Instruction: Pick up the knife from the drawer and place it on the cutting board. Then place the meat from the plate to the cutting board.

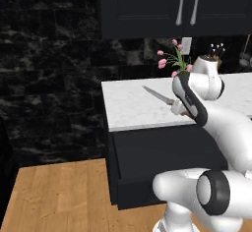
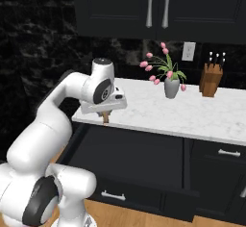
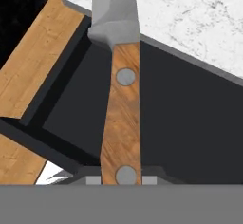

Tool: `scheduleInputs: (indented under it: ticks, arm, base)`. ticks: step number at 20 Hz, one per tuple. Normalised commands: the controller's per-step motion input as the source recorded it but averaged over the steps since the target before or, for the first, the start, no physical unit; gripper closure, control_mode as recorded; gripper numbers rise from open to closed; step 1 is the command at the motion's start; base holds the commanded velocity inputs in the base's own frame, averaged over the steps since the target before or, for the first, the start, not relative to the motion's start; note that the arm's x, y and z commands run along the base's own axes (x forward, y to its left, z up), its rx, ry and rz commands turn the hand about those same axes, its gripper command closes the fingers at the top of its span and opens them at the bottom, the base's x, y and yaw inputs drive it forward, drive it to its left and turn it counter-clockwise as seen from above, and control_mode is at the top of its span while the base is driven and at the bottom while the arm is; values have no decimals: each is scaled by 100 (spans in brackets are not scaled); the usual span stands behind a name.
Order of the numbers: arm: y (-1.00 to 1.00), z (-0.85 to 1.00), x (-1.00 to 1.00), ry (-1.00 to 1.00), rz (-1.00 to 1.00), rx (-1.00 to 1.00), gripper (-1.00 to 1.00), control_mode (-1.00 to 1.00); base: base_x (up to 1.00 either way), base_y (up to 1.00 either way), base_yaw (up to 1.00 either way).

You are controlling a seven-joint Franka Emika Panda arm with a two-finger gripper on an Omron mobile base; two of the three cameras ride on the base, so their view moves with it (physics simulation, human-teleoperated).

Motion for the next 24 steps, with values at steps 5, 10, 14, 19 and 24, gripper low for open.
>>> scheduleInputs:
  ticks: [5, 10, 14, 19, 24]
  arm:
    - [19, 0, -35, -3, -9, 0, 100, -100]
    - [0, 0, -1, 0, 0, 0, 100, 100]
    - [0, 0, 0, 0, 0, 0, 100, 100]
    - [0, 0, 0, 0, 0, 0, 100, 100]
    - [0, 0, 0, 0, 0, 0, 100, 100]
  base:
    - [0, 0, 0]
    - [-29, 0, -4]
    - [-72, 0, -10]
    - [-28, -17, -7]
    - [17, -81, 0]
